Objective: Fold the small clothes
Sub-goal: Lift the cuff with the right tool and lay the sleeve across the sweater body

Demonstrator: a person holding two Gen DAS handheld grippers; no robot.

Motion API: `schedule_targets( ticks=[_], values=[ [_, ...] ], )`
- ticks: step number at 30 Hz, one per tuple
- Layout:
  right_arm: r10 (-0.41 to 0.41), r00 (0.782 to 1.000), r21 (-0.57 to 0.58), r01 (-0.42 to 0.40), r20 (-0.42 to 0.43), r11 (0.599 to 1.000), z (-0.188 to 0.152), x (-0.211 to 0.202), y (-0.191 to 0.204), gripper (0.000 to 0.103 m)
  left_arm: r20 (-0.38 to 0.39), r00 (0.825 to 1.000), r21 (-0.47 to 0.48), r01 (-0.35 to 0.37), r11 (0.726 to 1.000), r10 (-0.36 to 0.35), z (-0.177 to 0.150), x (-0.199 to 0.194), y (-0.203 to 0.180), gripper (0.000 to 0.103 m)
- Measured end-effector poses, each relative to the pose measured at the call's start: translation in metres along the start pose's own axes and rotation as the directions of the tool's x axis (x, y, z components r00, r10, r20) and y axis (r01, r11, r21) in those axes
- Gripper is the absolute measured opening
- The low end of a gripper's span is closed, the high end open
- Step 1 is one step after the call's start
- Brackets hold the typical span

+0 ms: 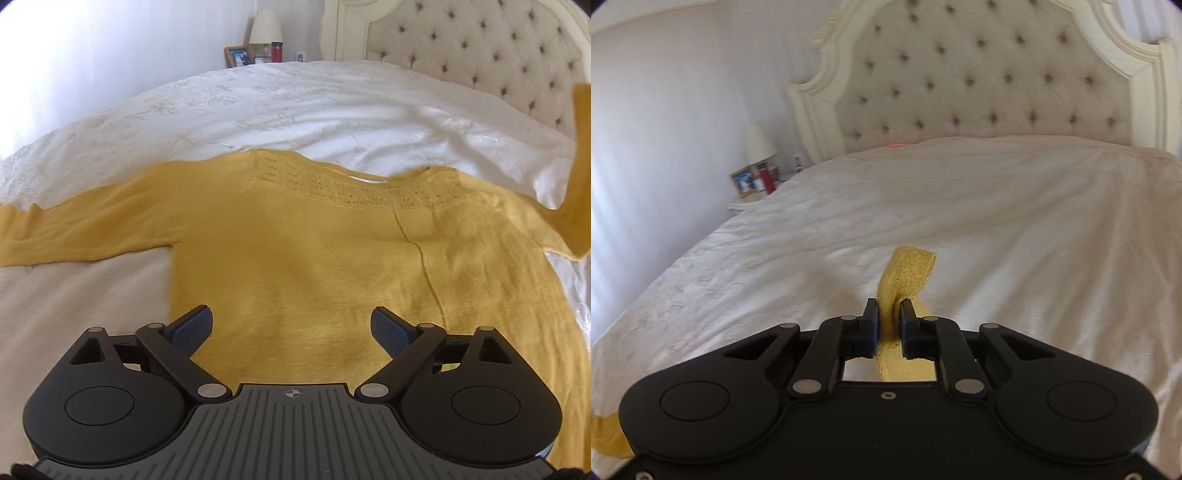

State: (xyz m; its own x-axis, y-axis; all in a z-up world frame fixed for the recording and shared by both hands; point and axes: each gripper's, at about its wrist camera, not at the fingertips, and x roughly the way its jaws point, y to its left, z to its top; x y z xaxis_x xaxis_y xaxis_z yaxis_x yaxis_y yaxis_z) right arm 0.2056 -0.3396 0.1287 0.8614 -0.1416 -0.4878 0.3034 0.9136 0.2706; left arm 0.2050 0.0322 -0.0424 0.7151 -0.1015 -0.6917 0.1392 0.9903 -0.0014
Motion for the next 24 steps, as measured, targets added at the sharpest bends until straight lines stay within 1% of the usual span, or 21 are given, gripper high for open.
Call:
schedule_targets(
  ticks=[2,4,6,8,11,14,17,18,21,23,24],
  values=[
    [0.08,0.997,-0.028,-0.08,-0.01,0.996,-0.006,0.005,0.039,0.018,0.006,1.0,-0.008,-0.009,1.0,0.009,0.0,-0.005,0.01,0.093],
    [0.164,0.986,-0.041,-0.165,-0.033,0.985,-0.016,0.016,0.078,0.018,0.008,1.0,-0.019,-0.018,1.0,0.019,-0.002,-0.01,0.021,0.093],
    [0.239,0.969,-0.052,-0.242,-0.06,0.969,-0.03,0.03,0.116,0.018,0.008,0.999,-0.025,-0.031,0.999,0.032,-0.004,-0.014,0.033,0.093],
    [0.291,0.953,-0.07,-0.297,-0.087,0.952,-0.045,0.046,0.156,0.018,0.003,0.999,-0.028,-0.045,0.999,0.045,-0.007,-0.017,0.043,0.093],
    [0.362,0.919,-0.064,-0.375,-0.154,0.925,-0.077,0.072,0.21,0.018,-0.005,0.998,-0.032,-0.06,0.998,0.06,-0.014,-0.022,0.058,0.093],
    [0.382,0.898,-0.095,-0.409,-0.218,0.908,-0.113,0.097,0.258,0.018,-0.013,0.997,-0.03,-0.077,0.997,0.077,-0.019,-0.024,0.07,0.093],
    [0.376,0.884,-0.12,-0.42,-0.277,0.9,-0.149,0.117,0.289,0.018,-0.023,0.996,-0.034,-0.092,0.995,0.091,-0.023,-0.026,0.08,0.093],
    [0.368,0.882,-0.127,-0.418,-0.293,0.9,-0.165,0.116,0.298,0.018,-0.027,0.995,-0.037,-0.096,0.995,0.095,-0.025,-0.025,0.083,0.093],
    [0.332,0.883,-0.142,-0.394,-0.332,0.908,-0.197,0.131,0.313,0.019,-0.037,0.994,-0.05,-0.104,0.993,0.102,-0.029,-0.024,0.091,0.093],
    [0.313,0.889,-0.15,-0.378,-0.334,0.914,-0.213,0.138,0.314,0.028,-0.045,0.994,-0.062,-0.104,0.993,0.102,-0.03,-0.022,0.094,0.093],
    [0.321,0.886,-0.148,-0.386,-0.335,0.911,-0.218,0.14,0.313,0.029,-0.049,0.994,-0.068,-0.101,0.993,0.098,-0.031,-0.021,0.095,0.093]
  ],
)
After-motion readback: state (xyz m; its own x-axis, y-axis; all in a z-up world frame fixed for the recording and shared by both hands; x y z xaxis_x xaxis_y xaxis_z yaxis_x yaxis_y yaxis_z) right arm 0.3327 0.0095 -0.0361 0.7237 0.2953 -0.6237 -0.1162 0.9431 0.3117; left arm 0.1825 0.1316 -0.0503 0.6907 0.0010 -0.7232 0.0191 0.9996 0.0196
